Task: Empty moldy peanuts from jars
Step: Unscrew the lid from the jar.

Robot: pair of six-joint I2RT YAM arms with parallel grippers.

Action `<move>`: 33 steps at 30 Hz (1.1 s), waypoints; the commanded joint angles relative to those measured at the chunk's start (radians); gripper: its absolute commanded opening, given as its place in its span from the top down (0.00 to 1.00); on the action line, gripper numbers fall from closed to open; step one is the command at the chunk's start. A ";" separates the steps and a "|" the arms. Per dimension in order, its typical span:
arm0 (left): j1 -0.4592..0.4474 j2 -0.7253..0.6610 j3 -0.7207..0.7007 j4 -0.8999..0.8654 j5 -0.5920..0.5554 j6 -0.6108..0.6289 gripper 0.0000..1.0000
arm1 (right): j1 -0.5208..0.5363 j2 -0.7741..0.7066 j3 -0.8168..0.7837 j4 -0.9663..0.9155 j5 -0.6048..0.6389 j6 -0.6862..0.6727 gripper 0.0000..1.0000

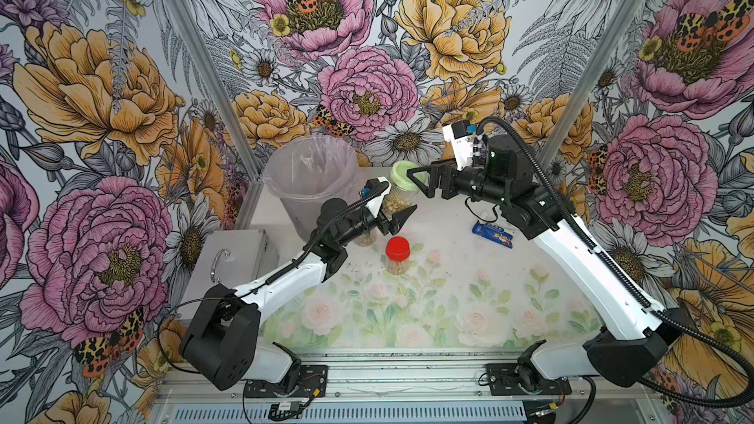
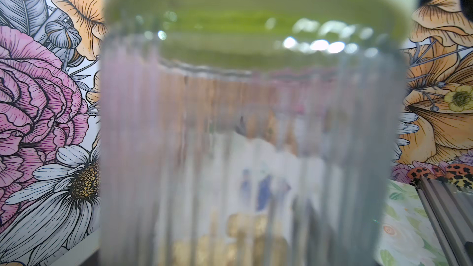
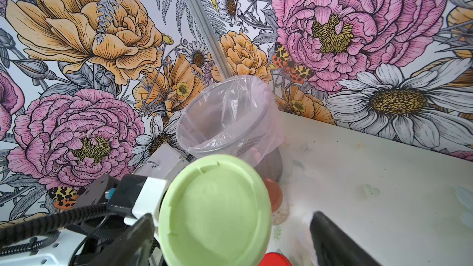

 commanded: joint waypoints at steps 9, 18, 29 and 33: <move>-0.006 0.000 0.023 0.062 -0.001 0.022 0.71 | 0.022 0.030 0.047 0.009 0.004 -0.039 0.04; -0.007 -0.002 0.025 0.056 -0.001 0.023 0.71 | 0.032 0.047 0.061 0.009 -0.008 -0.050 0.03; -0.006 -0.005 0.029 0.050 0.001 0.026 0.71 | 0.041 0.069 0.066 0.009 -0.013 -0.055 0.03; -0.007 -0.008 0.030 0.046 -0.001 0.029 0.71 | 0.043 0.074 0.067 0.009 -0.013 -0.058 0.03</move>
